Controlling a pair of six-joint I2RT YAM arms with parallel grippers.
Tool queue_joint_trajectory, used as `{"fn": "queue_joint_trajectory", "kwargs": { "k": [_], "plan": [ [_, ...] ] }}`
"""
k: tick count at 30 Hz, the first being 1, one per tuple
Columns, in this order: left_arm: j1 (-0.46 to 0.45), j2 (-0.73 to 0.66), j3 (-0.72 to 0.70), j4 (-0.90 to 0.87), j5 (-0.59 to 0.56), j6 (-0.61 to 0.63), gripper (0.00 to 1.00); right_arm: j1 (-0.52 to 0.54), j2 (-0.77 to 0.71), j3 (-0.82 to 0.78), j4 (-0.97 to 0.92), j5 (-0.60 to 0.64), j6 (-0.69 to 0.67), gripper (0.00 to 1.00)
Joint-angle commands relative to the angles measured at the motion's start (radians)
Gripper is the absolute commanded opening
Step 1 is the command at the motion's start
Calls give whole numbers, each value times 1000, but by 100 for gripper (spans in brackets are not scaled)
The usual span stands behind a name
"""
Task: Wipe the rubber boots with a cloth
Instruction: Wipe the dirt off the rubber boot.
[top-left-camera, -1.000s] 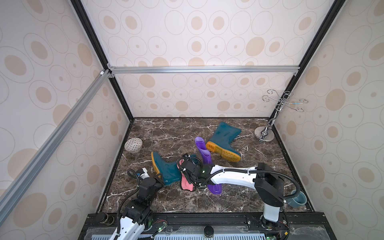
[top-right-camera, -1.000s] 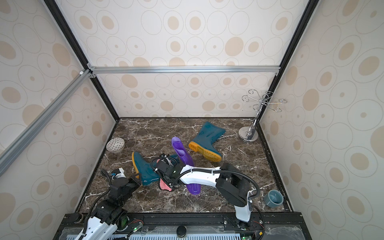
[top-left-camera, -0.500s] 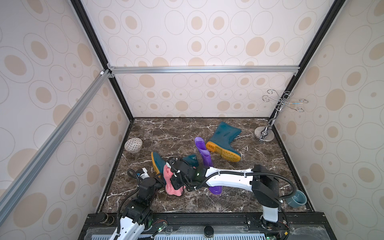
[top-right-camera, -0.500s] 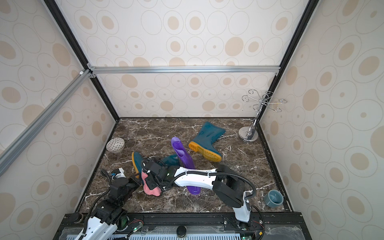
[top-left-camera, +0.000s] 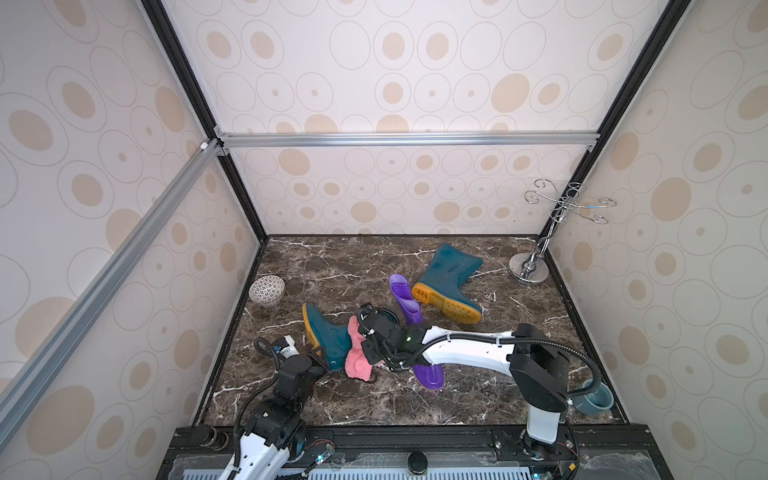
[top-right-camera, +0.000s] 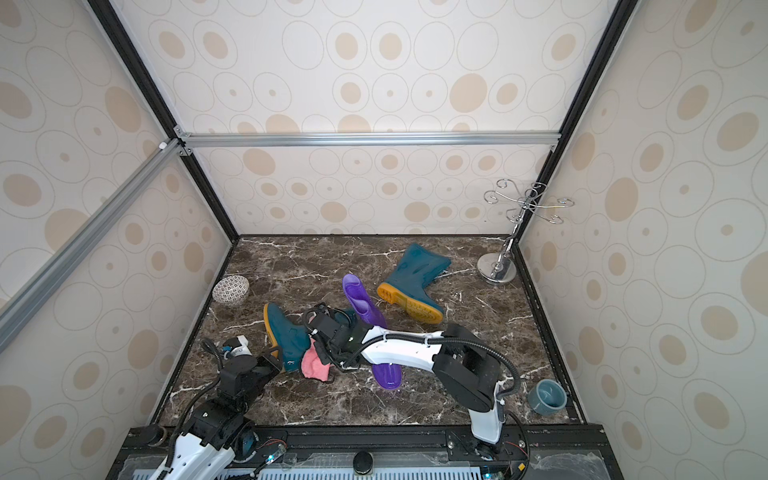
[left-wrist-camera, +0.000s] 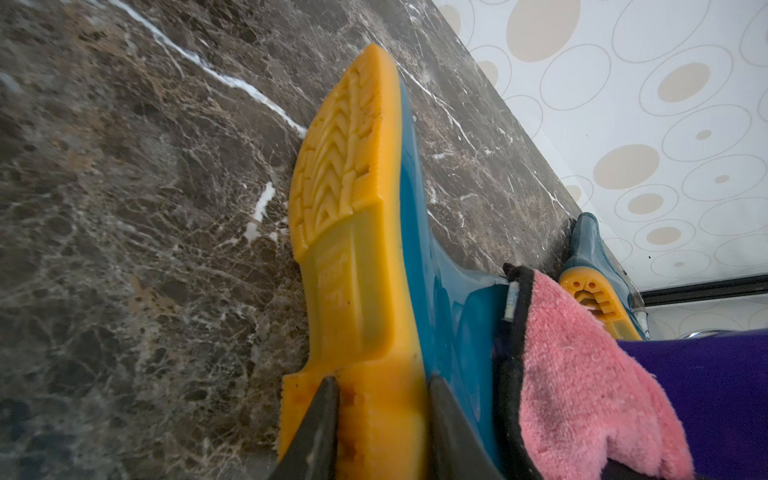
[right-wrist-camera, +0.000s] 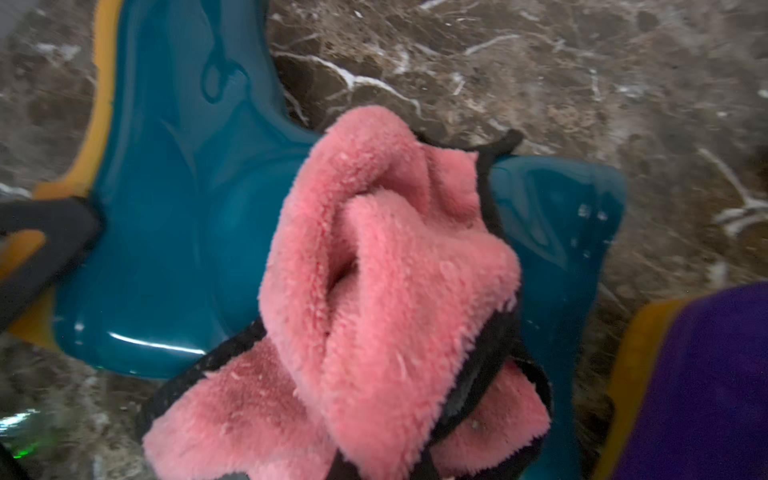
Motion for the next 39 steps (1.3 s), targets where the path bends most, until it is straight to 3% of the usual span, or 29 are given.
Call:
{"fn": "queue_joint_trajectory", "kwargs": {
  "k": [1,5,12,18,26,33,39],
  "plan": [
    [-4,-5,-84,-79,-24,-18,0,0,-70,-13,-83,140,-28,0],
    [-3,0,-84,-77,-24,-18,0,6,-60,28,-96,-9,-79,0],
    [-3,-1,-84,-76,-25,-18,0,50,75,105,37,-235,-23,0],
    [-3,-1,-84,-78,-26,-18,0,93,126,223,105,-353,-8,0],
    [-3,-2,-84,-77,-27,-18,0,78,39,163,198,-337,84,0],
    [-2,-4,-84,-77,-27,-17,0,12,88,88,126,-172,103,0],
    [-3,-3,-84,-79,-27,-20,0,20,82,-10,215,-306,105,0]
  ]
}}
